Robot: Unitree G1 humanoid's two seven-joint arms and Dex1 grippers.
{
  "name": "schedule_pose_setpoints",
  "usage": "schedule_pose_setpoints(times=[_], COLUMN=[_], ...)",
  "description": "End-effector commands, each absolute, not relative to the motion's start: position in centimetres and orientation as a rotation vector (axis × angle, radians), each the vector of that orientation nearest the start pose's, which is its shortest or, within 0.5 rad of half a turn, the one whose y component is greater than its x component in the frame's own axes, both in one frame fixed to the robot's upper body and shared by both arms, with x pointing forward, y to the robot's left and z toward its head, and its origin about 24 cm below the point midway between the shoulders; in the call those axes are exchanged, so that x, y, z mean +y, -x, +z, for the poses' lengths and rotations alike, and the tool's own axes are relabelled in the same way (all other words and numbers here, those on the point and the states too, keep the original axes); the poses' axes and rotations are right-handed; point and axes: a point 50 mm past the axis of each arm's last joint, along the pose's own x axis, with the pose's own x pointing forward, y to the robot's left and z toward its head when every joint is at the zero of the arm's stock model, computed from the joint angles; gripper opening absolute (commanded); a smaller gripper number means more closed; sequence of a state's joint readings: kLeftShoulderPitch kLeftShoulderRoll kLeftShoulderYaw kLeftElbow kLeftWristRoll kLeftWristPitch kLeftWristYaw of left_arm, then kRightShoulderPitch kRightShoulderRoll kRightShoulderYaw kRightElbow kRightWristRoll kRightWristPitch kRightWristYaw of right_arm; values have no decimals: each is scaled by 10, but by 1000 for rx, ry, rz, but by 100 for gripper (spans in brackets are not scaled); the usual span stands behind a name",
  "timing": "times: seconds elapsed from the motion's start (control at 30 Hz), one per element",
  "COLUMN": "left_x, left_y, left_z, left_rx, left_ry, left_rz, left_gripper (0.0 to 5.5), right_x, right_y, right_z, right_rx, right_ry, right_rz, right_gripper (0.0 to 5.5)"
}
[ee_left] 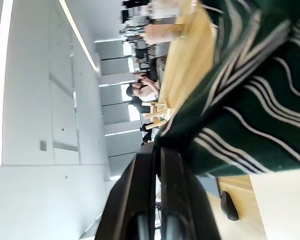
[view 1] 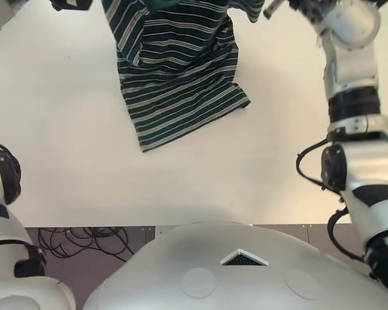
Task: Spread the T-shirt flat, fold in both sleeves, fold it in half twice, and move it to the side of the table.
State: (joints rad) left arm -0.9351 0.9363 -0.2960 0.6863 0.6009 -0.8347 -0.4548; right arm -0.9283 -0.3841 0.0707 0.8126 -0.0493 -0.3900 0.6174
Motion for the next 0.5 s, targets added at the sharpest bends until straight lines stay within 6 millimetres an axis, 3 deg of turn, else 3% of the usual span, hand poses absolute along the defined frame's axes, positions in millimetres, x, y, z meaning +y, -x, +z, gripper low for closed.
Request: schedule_pose_setpoints(times=[0.03,0.23,0.5], left_x=[236,221,206], left_y=[-371,-395,-401], left_z=[266,316,345], left_rx=[-364,-370,-393], left_ry=[-1866,-1942,-1924], left_rz=[-555,-280,-131], left_gripper=[0,0,0], right_x=[-160,-171,-175], right_y=[-405,-418,-418], right_z=[234,287,322], right_rx=[-348,-332,-357], right_ry=[723,856,899], right_rz=[578,372,241], right_gripper=[2,2,2])
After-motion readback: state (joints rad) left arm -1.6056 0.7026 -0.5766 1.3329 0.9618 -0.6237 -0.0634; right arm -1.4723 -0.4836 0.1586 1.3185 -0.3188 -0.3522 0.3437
